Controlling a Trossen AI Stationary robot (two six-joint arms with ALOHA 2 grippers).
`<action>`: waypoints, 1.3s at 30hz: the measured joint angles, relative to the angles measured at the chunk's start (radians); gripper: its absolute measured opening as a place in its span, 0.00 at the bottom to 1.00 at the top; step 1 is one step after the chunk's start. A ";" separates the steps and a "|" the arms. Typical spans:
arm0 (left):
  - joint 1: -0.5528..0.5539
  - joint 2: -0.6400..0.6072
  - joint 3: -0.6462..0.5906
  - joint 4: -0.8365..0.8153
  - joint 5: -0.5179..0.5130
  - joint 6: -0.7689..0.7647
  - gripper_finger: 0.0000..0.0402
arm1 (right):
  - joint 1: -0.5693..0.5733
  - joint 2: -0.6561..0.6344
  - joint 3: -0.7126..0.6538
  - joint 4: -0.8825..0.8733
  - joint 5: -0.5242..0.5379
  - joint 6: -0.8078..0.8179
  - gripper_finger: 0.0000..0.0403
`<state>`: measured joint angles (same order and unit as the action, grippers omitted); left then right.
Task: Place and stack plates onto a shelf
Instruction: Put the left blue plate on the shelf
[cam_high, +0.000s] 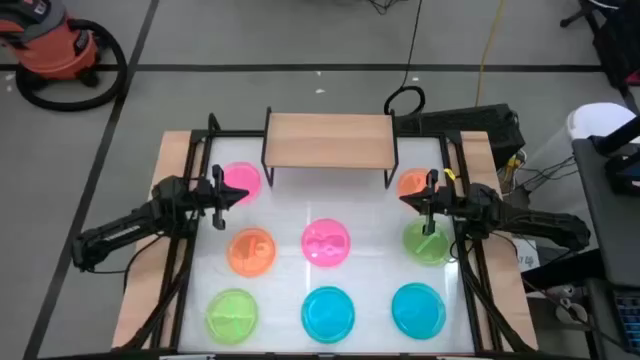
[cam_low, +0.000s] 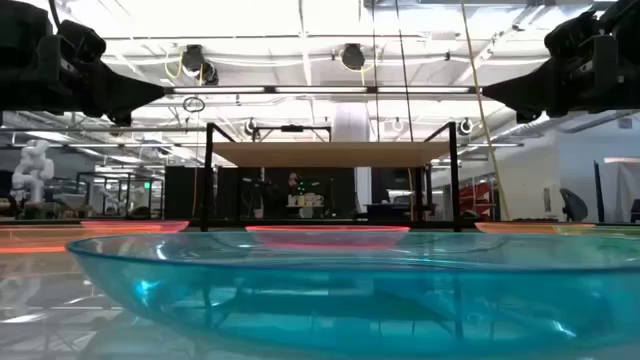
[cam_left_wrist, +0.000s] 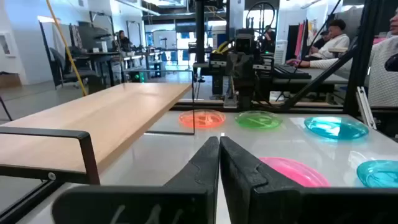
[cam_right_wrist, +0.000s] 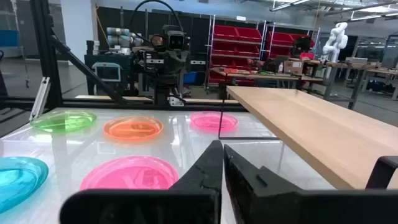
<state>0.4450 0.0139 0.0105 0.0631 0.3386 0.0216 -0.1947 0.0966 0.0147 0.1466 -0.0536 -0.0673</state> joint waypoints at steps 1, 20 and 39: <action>0.000 0.000 0.000 0.000 0.000 0.000 0.05 | 0.000 0.000 0.000 0.000 0.000 0.000 0.00; 0.000 0.000 0.000 0.000 0.000 0.000 0.05 | 0.000 0.000 0.000 0.132 0.000 0.046 0.00; 0.000 0.000 0.000 0.000 0.000 0.000 0.05 | 0.046 0.170 0.244 0.212 -0.105 0.151 0.00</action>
<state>0.4453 0.0139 0.0105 0.0631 0.3385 0.0216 -0.1488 0.2666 0.2589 0.3582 -0.1581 0.0832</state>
